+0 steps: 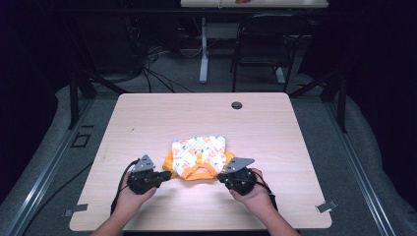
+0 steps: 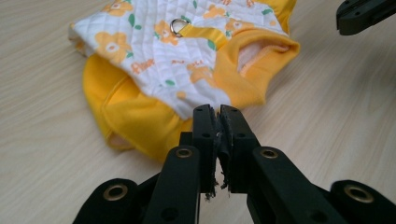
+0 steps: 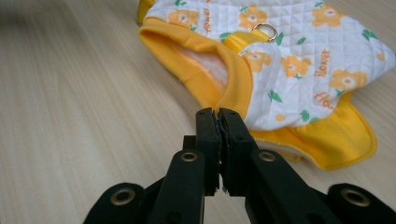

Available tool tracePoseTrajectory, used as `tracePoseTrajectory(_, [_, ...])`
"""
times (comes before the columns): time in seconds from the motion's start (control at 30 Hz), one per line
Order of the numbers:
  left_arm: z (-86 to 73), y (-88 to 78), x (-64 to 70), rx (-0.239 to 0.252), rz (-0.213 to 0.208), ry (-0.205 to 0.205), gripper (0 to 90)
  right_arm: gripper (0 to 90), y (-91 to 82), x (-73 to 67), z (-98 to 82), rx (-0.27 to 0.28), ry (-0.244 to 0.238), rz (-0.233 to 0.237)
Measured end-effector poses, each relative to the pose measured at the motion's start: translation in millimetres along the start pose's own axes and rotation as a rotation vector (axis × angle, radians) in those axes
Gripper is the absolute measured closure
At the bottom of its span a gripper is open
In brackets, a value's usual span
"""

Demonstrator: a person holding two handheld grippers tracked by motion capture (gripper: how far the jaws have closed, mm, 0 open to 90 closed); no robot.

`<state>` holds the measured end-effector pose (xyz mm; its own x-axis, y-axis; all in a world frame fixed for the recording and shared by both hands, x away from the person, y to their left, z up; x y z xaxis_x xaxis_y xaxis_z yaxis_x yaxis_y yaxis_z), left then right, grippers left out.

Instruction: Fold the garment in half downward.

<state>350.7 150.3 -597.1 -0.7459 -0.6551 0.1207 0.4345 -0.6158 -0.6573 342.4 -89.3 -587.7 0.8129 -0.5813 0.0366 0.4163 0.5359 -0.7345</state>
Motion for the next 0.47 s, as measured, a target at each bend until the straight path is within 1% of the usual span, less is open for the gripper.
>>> tracePoseTrajectory(0.03, [-3.7,-2.7,0.1,-0.005,0.006,0.000,84.7,86.9,-2.1,-1.8,-2.8,0.001,0.003,-0.001])
tracePoseTrajectory(0.07, [-6.8,-5.1,-0.2,-0.008,0.015,0.008,84.7,86.7,-3.3,-3.3,-5.6,0.001,0.008,0.003])
tracePoseTrajectory(0.13, [-11.9,-10.0,-0.7,-0.010,0.020,0.014,84.0,86.4,-5.7,-5.6,-10.6,-0.004,0.008,-0.001])
tracePoseTrajectory(0.17, [-13.2,-12.0,-0.8,-0.004,0.017,0.012,83.7,86.1,-6.8,-7.0,-14.0,-0.008,0.005,-0.003])
tracePoseTrajectory(0.2, [-15.3,-14.7,-1.7,0.007,0.023,0.006,83.2,85.9,-7.5,-7.9,-15.9,-0.006,0.006,-0.003])
tracePoseTrajectory(0.27, [-19.3,-17.9,-3.3,0.012,0.025,-0.008,81.6,85.3,-8.8,-9.2,-20.6,0.001,0.016,0.002])
tracePoseTrajectory(0.33, [-23.4,-18.5,-5.0,0.015,0.014,-0.018,78.3,84.3,-8.6,-9.0,-23.2,0.013,0.037,0.002])
tracePoseTrajectory(0.37, [-25.5,-18.4,-5.7,0.014,0.014,-0.016,75.4,82.4,-7.4,-8.8,-24.2,0.030,0.057,0.005])
tracePoseTrajectory(0.4, [-27.2,-17.7,-6.5,0.016,0.023,-0.019,72.5,80.4,-7.2,-8.5,-25.5,0.031,0.057,0.009])
tracePoseTrajectory(0.47, [-28.6,-16.4,-7.3,0.019,0.040,-0.014,67.2,74.8,-5.8,-8.3,-25.8,0.048,0.054,-0.003])
Point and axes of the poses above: each handheld gripper's, and its own axes: y roughly forward along the jaws, z roughly out of its top, x roughly to its right, the point moved 8 cm from there along y, roughly forward along the jaws, and after that the axes turned 4 degrees about -x, right-handed, at the moved point
